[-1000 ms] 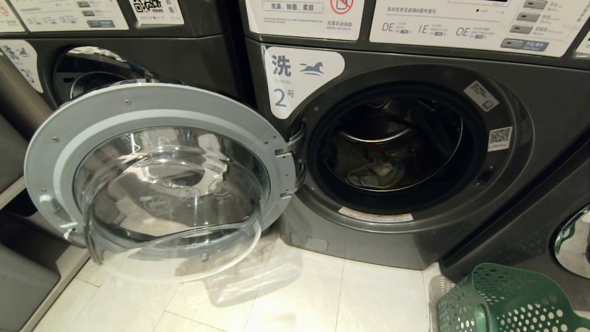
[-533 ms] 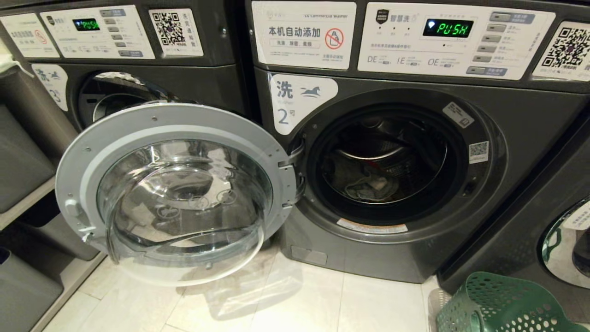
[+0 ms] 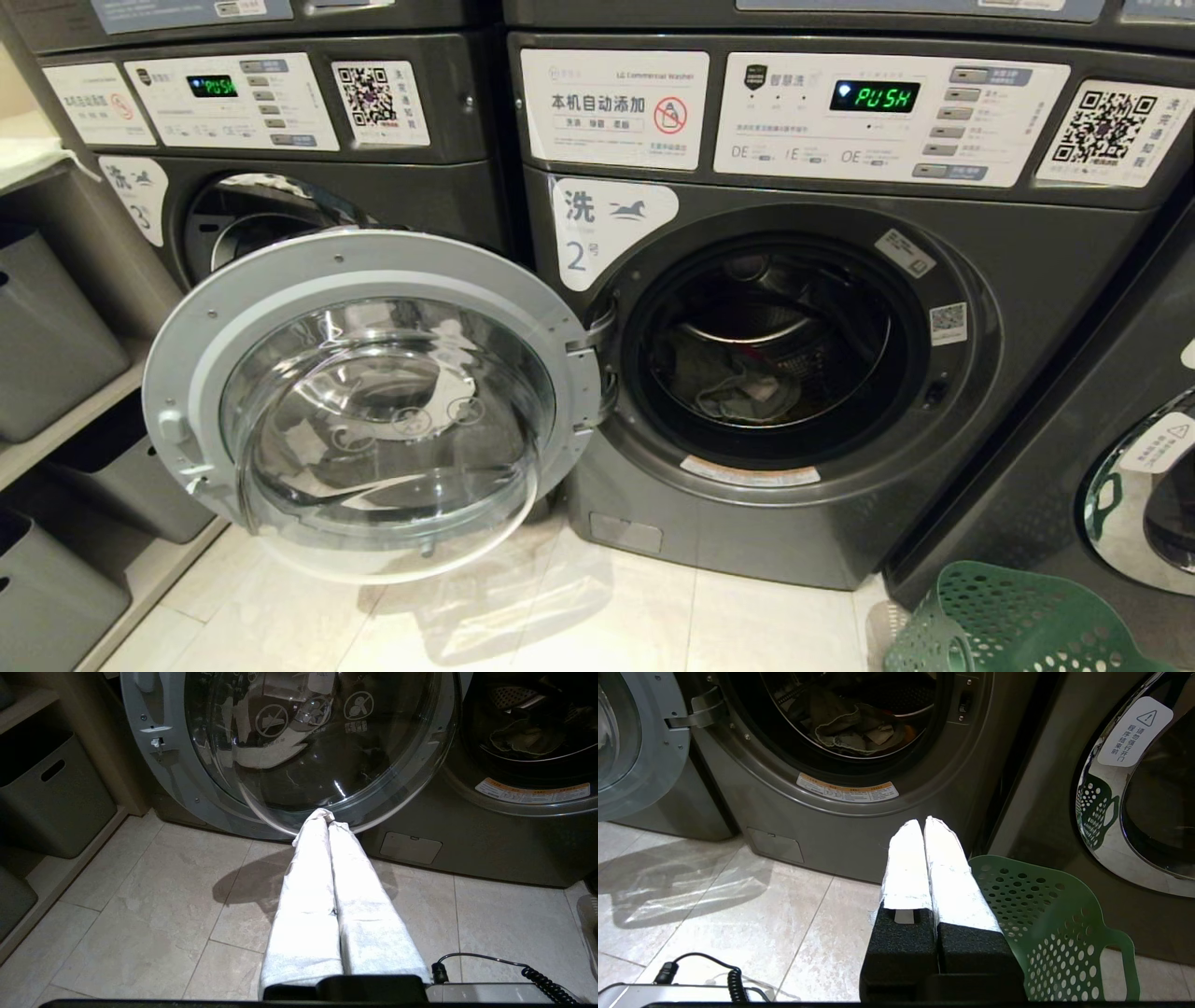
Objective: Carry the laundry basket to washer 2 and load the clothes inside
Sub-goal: Close the washing machine door with the left hand
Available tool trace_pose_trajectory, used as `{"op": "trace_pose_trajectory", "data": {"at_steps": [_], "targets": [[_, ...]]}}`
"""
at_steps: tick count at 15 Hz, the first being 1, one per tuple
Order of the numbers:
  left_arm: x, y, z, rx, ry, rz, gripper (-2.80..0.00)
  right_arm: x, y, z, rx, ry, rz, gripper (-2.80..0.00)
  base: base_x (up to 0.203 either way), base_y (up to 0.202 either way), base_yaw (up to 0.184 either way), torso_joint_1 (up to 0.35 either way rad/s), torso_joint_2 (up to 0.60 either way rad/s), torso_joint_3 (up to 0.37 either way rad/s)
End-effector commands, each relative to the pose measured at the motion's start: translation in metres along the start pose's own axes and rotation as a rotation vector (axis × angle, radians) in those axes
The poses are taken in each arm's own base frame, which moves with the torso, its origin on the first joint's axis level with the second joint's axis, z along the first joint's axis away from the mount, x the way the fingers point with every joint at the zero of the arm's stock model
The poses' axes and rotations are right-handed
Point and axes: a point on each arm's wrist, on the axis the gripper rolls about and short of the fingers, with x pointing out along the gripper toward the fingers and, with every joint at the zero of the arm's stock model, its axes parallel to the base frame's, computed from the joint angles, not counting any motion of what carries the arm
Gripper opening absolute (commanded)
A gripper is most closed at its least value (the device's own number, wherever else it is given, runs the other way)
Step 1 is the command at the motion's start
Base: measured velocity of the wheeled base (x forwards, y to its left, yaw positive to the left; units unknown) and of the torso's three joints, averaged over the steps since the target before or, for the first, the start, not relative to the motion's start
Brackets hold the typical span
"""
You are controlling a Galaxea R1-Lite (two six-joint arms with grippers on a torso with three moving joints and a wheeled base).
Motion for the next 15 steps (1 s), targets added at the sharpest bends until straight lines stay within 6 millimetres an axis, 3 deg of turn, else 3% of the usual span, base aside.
{"op": "trace_pose_trajectory", "data": {"at_steps": [1,15], "targets": [[0.0001,0.0000,0.0000,0.000,0.002,0.000,-2.80,0.0002,0.0000,-0.0004,-0.004,0.003,0.000,-2.80,0.000,0.000,0.000,0.000,0.00,0.000],[0.0001,0.0000,0.0000,0.000,0.002,0.000,-2.80,0.0001,0.0000,0.0000,0.001,0.001,0.000,-2.80,0.000,0.000,0.000,0.000,0.00,0.000]]}}
